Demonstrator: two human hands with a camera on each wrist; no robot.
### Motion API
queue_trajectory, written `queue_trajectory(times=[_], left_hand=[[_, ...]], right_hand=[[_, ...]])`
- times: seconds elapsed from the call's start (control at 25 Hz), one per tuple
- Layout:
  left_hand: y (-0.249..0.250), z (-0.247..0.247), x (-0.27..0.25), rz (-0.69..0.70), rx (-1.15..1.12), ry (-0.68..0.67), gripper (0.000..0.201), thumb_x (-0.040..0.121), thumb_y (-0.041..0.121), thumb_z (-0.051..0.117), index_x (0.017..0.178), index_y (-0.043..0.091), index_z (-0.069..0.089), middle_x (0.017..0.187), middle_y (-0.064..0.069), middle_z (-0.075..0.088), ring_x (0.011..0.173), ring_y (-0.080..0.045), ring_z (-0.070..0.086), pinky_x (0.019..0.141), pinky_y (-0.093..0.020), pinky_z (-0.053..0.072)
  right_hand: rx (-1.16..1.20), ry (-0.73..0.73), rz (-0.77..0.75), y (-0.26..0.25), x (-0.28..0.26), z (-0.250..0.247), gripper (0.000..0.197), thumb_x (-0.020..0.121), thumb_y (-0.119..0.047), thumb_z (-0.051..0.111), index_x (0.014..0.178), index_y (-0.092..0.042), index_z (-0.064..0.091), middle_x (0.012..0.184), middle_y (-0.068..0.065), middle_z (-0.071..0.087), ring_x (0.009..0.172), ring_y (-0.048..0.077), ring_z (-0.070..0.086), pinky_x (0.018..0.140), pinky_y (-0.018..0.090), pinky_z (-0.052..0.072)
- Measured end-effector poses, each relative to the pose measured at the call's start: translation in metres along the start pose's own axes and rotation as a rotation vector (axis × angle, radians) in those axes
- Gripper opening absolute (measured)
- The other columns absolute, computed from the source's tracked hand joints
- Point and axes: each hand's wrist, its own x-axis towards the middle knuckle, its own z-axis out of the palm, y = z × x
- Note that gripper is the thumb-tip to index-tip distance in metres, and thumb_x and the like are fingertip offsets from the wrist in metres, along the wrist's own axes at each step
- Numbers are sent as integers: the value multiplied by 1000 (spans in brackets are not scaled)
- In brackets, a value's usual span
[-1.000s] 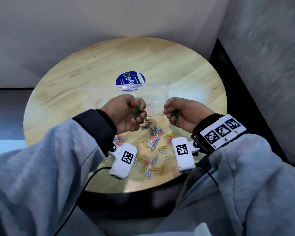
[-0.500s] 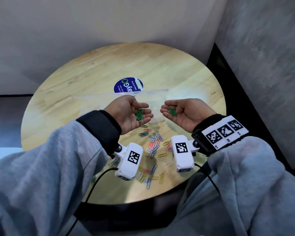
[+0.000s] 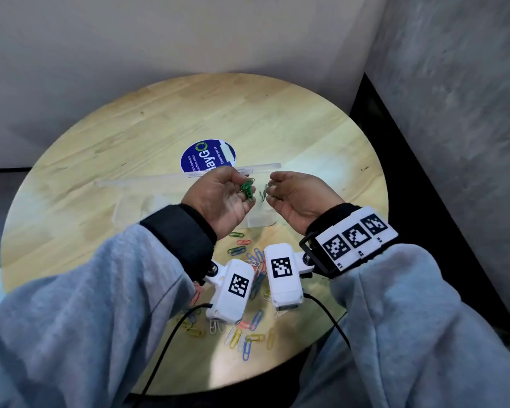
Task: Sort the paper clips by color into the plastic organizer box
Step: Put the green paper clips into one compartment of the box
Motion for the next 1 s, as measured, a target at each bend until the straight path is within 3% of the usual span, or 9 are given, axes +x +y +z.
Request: queue_trajectory(times=[0.16,0.28,0.36,0.48,0.64,0.72,0.84,0.92,1.0], left_hand=[[-5,-4,1,4,-26,-22,10,84,10,36,89,12,45,89,-5,41,83,-14,41,76,-23,35],[-5,-7,-7,-22,129,-1,12,81,10,45,89,10,53,91,-5,52,89,-16,51,78,-22,43],[-6,-9,-15,-24,404,-9,16,87,5,44,91,12,57,87,-5,57,78,-15,57,68,-21,47],[-10,-16,-26,19,1035,-18,18,88,6,49,85,21,59,74,0,57,62,-12,52,51,-17,42],[-26,-23,-39,25,1731,-82,4,81,26,63,80,25,59,69,11,52,69,-13,51,63,-23,38],[-39,-20,-44,73,1876,-113,7,79,25,63,83,28,58,68,11,48,74,-14,47,62,-23,34],[-57,-14,-49,91,1989,-185,18,79,24,62,97,28,61,82,9,49,80,-14,47,58,-21,31],[-67,-11,-48,91,2047,-188,22,81,26,62,102,27,61,90,6,51,85,-15,49,54,-21,29],[-74,-11,-47,99,2049,-170,22,82,28,61,104,25,61,99,3,59,91,-19,54,60,-23,32]], right_hand=[[-72,-22,-21,3,0,-2,32,87,15,35,110,-4,49,84,10,48,73,15,48,67,21,44],[-272,-52,-57,0,-5,-9,29,88,11,41,108,-5,55,92,6,54,81,13,53,72,20,46],[-559,-78,-110,-5,-12,-17,22,88,8,45,93,-8,59,84,4,58,80,14,57,75,22,49],[-934,-44,-193,-13,-24,-32,21,86,0,51,74,-16,57,74,4,58,78,21,59,72,31,52],[-1278,-33,-111,-3,-38,-44,12,84,-10,59,73,-15,57,73,5,61,74,24,61,76,38,55],[-1431,-66,-33,2,-42,-45,10,84,-12,61,75,-15,58,74,5,61,71,21,59,74,35,54],[-1640,-79,20,12,-40,-46,5,83,-11,60,86,-7,64,77,5,62,68,19,57,63,28,46],[-1766,-62,68,22,-37,-48,19,81,-9,56,95,-3,67,90,10,68,82,25,64,62,27,44],[-1821,-58,95,31,-32,-49,21,81,-13,57,98,-4,66,97,12,69,90,28,65,65,27,44]])
